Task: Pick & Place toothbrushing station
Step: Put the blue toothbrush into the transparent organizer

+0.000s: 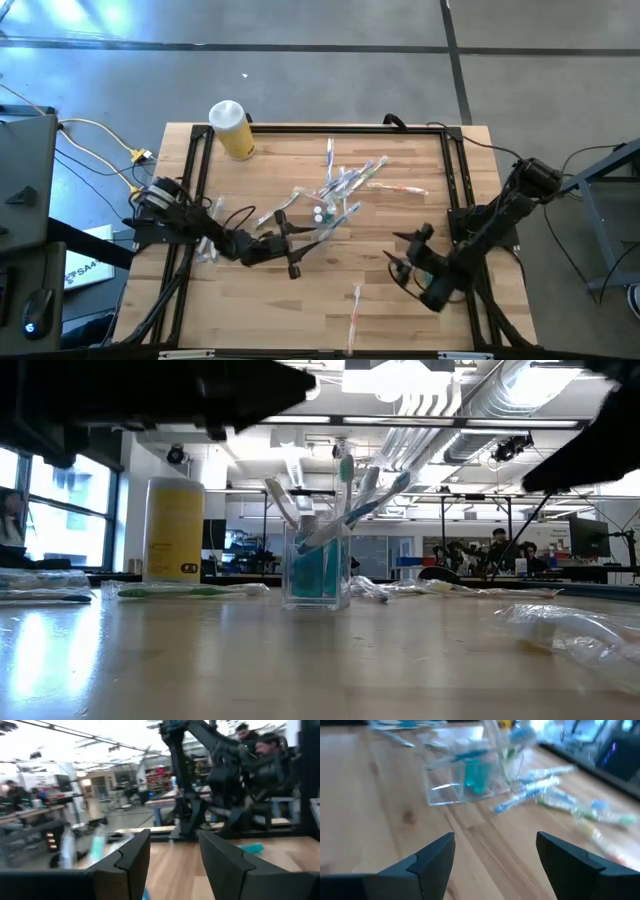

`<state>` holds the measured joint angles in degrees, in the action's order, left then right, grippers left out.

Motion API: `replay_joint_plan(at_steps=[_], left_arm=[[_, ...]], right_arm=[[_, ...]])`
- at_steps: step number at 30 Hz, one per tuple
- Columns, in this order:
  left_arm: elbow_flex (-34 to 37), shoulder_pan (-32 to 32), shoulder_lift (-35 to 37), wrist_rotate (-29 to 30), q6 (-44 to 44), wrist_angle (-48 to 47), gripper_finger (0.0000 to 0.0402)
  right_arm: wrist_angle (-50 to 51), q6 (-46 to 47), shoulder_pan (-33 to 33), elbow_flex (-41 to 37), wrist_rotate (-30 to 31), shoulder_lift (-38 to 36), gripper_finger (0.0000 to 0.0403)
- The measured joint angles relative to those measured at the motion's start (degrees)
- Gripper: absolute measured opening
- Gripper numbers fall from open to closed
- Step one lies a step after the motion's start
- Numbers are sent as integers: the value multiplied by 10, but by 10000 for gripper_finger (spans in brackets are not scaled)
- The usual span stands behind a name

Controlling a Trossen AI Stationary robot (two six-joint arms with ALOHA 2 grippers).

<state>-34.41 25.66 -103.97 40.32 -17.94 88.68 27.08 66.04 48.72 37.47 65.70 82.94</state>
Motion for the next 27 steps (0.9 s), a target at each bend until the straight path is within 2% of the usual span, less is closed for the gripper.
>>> replay_joint_plan(at_steps=[3,9,11,14,19,27], left_arm=[[0,5,24,17,-4,-19,167],[0,18,60,23,11,-119,166],[0,22,74,23,20,-144,166],[0,38,96,37,28,-178,166],[0,68,142,45,30,-220,166],[0,98,207,75,34,-302,166]], right_arm=[[-109,-53,-53,-38,-39,0,271],[-427,-295,-155,-96,-157,0,271],[-505,-353,-186,-109,-182,0,271],[-544,-387,-224,-123,-181,0,271],[-560,-376,-271,-127,-204,0,271],[-645,-453,-330,-127,-315,0,271]])
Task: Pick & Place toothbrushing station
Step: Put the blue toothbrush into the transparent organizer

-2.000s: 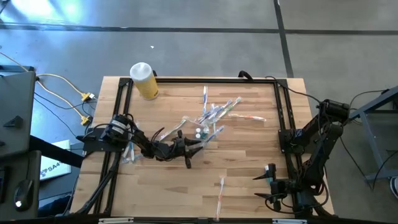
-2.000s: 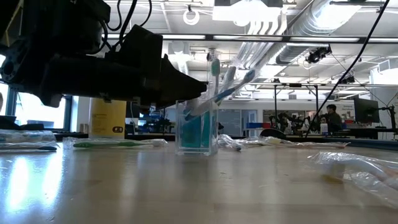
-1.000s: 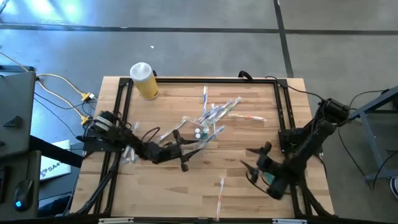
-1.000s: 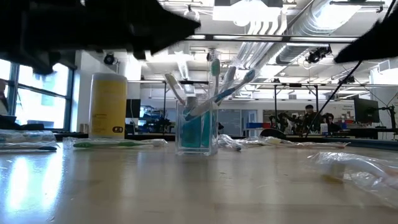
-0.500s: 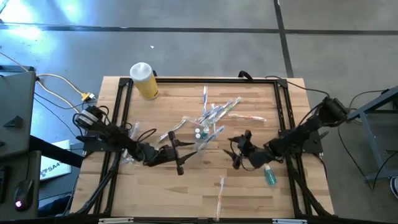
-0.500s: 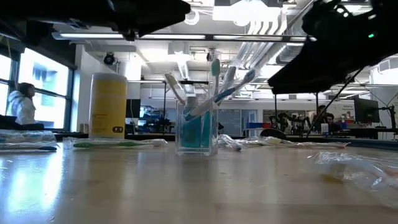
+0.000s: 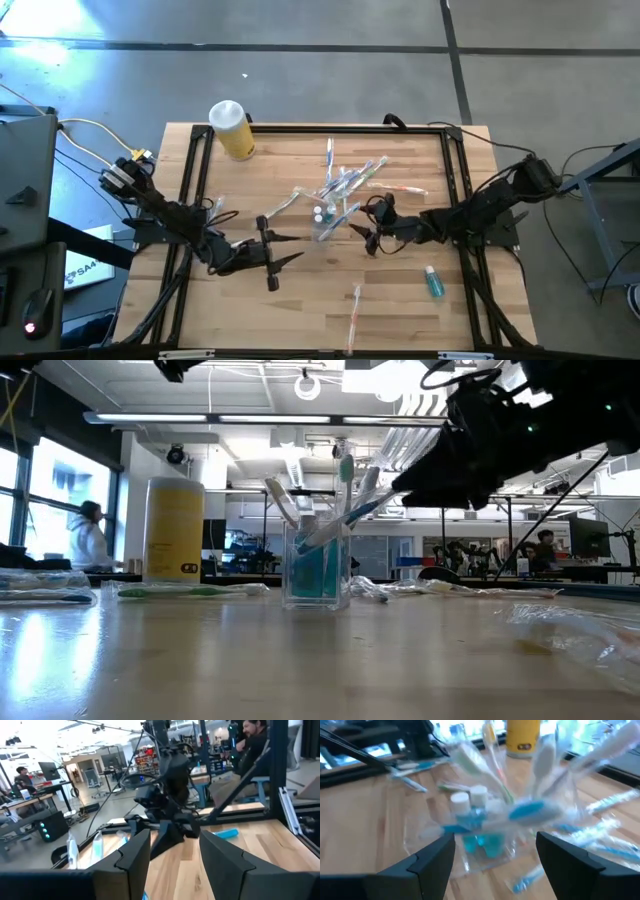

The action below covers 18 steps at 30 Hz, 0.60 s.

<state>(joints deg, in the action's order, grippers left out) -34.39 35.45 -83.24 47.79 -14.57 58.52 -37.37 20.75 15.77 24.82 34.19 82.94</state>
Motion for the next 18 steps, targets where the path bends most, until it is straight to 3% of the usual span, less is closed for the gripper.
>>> replay_joint_plan(at_steps=[18], left_arm=[[0,-2,11,-1,44,-114,166]], right_arm=[[-46,-31,-115,0,-184,0,270]])
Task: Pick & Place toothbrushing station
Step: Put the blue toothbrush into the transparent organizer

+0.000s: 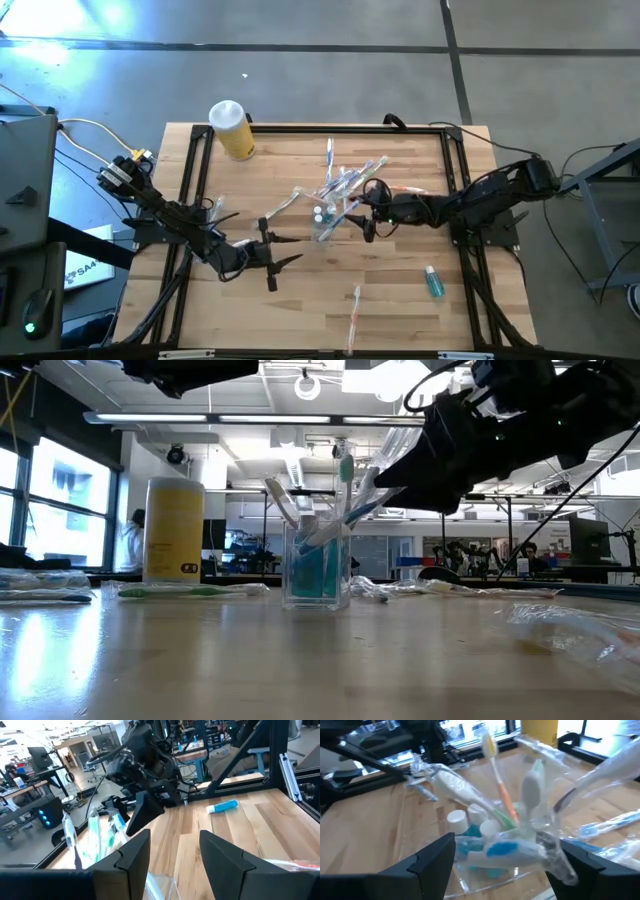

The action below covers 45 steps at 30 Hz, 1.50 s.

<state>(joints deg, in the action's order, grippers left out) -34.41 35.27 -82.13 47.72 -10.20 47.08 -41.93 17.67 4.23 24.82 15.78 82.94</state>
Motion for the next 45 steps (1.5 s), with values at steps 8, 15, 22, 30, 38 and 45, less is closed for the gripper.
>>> replay_joint_plan(at_steps=[8,15,22,30,38,45], left_arm=[[0,0,0,14,0,-11,166],[0,0,0,15,0,-11,166],[0,0,0,15,0,-12,166],[0,0,0,25,6,-23,166],[0,0,0,30,15,-27,166],[0,0,0,30,15,-27,166]], right_arm=[[-7,-15,-7,0,-34,0,197],[-8,-35,-5,0,-68,0,65],[-23,-63,7,0,-122,0,16],[-3,-115,48,35,-127,0,11],[228,-166,101,161,-47,0,11],[312,-179,108,211,-9,0,11]])
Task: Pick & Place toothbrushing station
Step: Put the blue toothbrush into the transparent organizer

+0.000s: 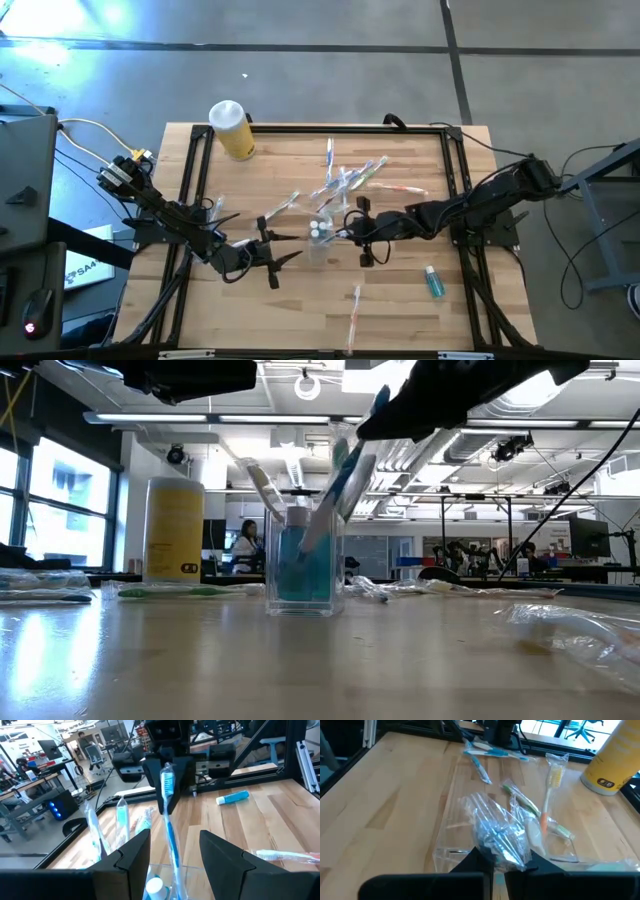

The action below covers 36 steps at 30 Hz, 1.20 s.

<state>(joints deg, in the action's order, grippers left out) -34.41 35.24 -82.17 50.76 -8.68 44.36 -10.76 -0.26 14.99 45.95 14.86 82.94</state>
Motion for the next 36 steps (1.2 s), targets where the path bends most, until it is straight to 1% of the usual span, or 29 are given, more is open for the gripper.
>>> replay_joint_plan(at_steps=[7,16,21,25,31,36], left_arm=[[0,0,0,0,1,-3,166],[0,0,0,20,1,-5,166],[0,0,0,21,1,-5,166],[0,0,0,28,0,-9,166],[-1,0,0,30,0,-10,166],[-1,0,0,30,1,-19,166]], right_arm=[[68,9,-15,21,-2,0,11],[170,21,-15,98,-4,0,11],[181,21,-16,125,-5,15,11],[203,20,-16,170,-34,64,11],[301,17,-16,268,-4,163,11],[317,14,-16,308,2,199,16]])
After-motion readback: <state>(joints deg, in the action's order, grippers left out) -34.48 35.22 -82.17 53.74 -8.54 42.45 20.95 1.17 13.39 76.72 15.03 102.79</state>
